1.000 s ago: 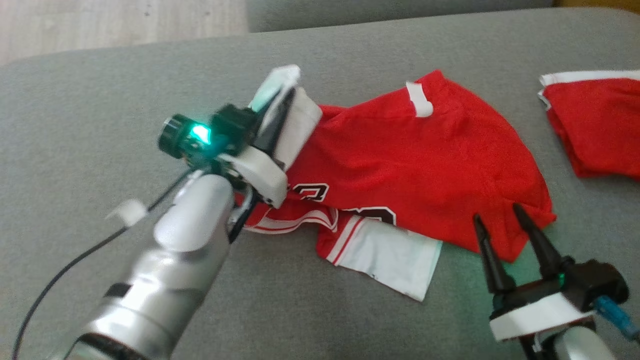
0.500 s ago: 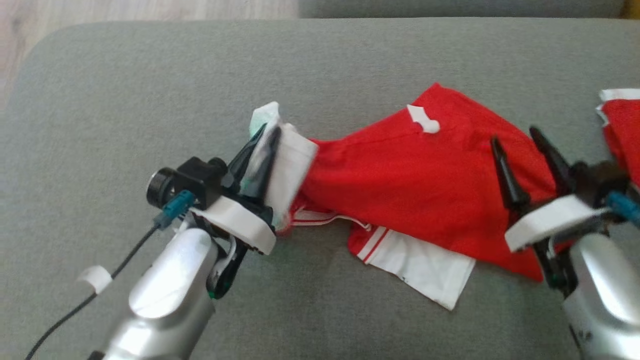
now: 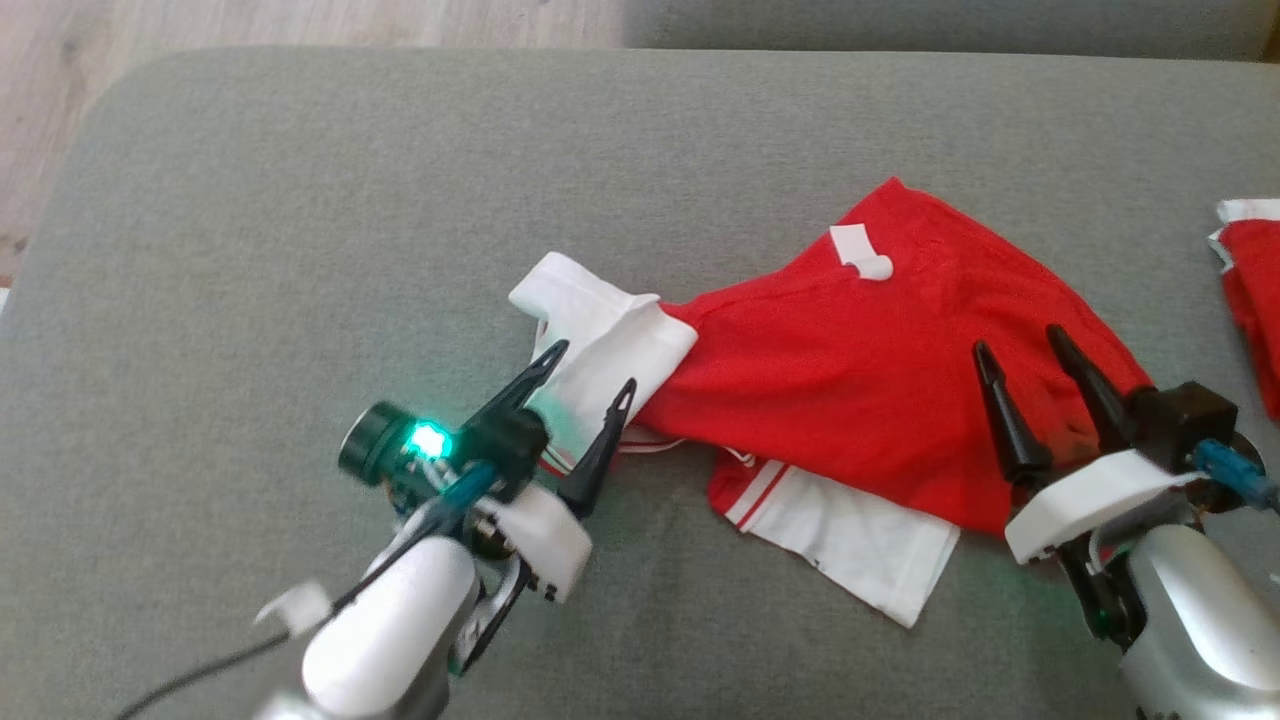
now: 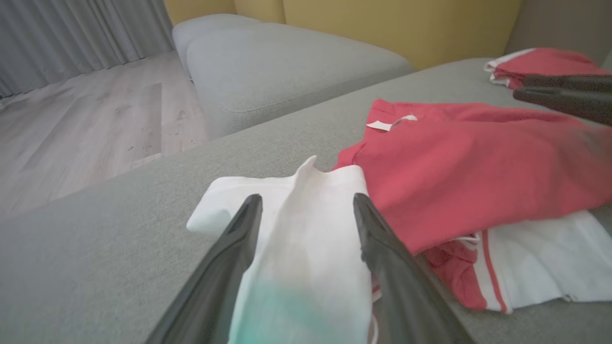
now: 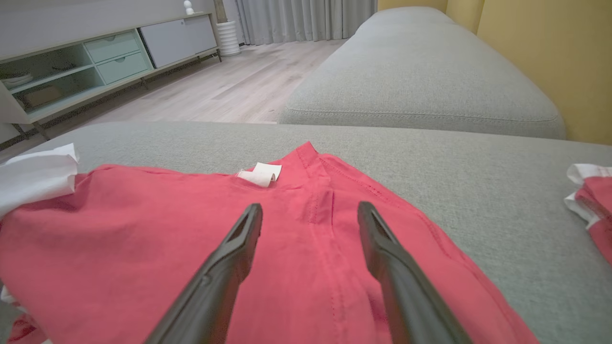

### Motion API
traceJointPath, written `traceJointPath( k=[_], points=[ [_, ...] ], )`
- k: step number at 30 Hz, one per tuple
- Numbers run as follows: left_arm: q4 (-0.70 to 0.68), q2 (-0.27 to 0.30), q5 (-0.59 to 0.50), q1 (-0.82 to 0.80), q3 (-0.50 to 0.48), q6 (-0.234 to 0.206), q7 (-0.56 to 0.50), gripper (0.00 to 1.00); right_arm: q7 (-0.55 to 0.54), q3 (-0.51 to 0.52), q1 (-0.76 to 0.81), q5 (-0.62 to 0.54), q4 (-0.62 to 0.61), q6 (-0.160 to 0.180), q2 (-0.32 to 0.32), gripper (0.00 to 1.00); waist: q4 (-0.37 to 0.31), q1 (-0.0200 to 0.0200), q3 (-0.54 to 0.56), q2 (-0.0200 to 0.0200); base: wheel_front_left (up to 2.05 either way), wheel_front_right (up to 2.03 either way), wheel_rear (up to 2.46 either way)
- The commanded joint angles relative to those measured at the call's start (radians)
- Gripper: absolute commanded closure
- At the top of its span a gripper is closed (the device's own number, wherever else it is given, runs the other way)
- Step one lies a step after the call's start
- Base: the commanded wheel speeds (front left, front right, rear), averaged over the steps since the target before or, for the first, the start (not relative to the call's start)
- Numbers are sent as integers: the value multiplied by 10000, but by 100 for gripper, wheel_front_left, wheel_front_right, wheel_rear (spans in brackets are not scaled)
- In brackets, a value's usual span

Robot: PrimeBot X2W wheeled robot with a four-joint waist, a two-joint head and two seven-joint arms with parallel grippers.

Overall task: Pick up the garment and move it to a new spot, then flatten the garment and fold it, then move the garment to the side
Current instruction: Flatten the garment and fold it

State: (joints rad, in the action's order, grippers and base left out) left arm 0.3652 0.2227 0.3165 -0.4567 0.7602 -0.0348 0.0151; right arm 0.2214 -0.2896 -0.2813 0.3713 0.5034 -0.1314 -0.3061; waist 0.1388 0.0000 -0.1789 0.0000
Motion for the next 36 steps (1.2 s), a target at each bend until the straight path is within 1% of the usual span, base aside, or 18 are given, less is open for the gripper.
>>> traceJointPath(
  k=[1,4,8,14,20,21,22,23,24,26,27,28,32,36],
  points=[
    [-279,227,-172,-827,-162,-2,-384,0,180,-186,-4,85,-220,7,-216,0,-83,0,34,0,0,0,0],
    [-161,86,-338,-1428,96,125,-1234,0,209,-235,46,96,-250,7,-205,0,-221,0,7,0,0,0,0],
    [322,-187,-339,-2115,245,319,-1901,0,231,-293,93,83,-289,7,-215,0,-400,0,-65,0,0,0,0],
    [1237,-323,-294,-2587,269,366,-2309,0,218,-388,62,79,-363,7,-273,0,-673,0,-146,0,0,0,0],
    [2002,-354,-258,-2788,259,321,-2247,0,201,-329,68,72,-493,7,-358,0,-842,0,-213,0,0,0,0],
    [2082,-371,-241,-2805,265,333,-2214,3,202,-310,89,69,-507,7,-372,0,-851,0,-218,0,0,0,0],
    [2150,-392,-223,-2826,270,344,-2181,11,204,-292,110,64,-518,7,-384,0,-854,0,-225,0,0,0,0],
    [2211,-415,-209,-2852,277,355,-2151,33,204,-272,128,59,-528,7,-392,0,-852,0,-236,0,0,0,0],
    [2262,-438,-198,-2880,286,367,-2112,49,203,-254,144,52,-538,7,-397,0,-848,0,-245,0,0,0,0],
    [2337,-481,-204,-2951,317,392,-1991,68,196,-222,168,39,-556,7,-401,0,-836,0,-251,0,0,0,0],
    [2365,-507,-201,-2985,329,411,-1919,87,190,-206,180,32,-564,7,-397,0,-826,0,-252,0,0,0,0],
    [2384,-528,-214,-3026,347,422,-1827,99,179,-189,191,21,-572,7,-389,0,-813,0,-250,0,0,0,0],
    [2363,-584,-262,-3160,350,382,-1305,100,129,-136,221,-16,-632,7,-370,0,-697,0,-203,0,0,0,0],
    [1904,-522,-92,-3062,27,131,-488,100,-110,-180,125,68,-785,7,-475,0,-432,0,-151,0,0,0,0]
  ],
)
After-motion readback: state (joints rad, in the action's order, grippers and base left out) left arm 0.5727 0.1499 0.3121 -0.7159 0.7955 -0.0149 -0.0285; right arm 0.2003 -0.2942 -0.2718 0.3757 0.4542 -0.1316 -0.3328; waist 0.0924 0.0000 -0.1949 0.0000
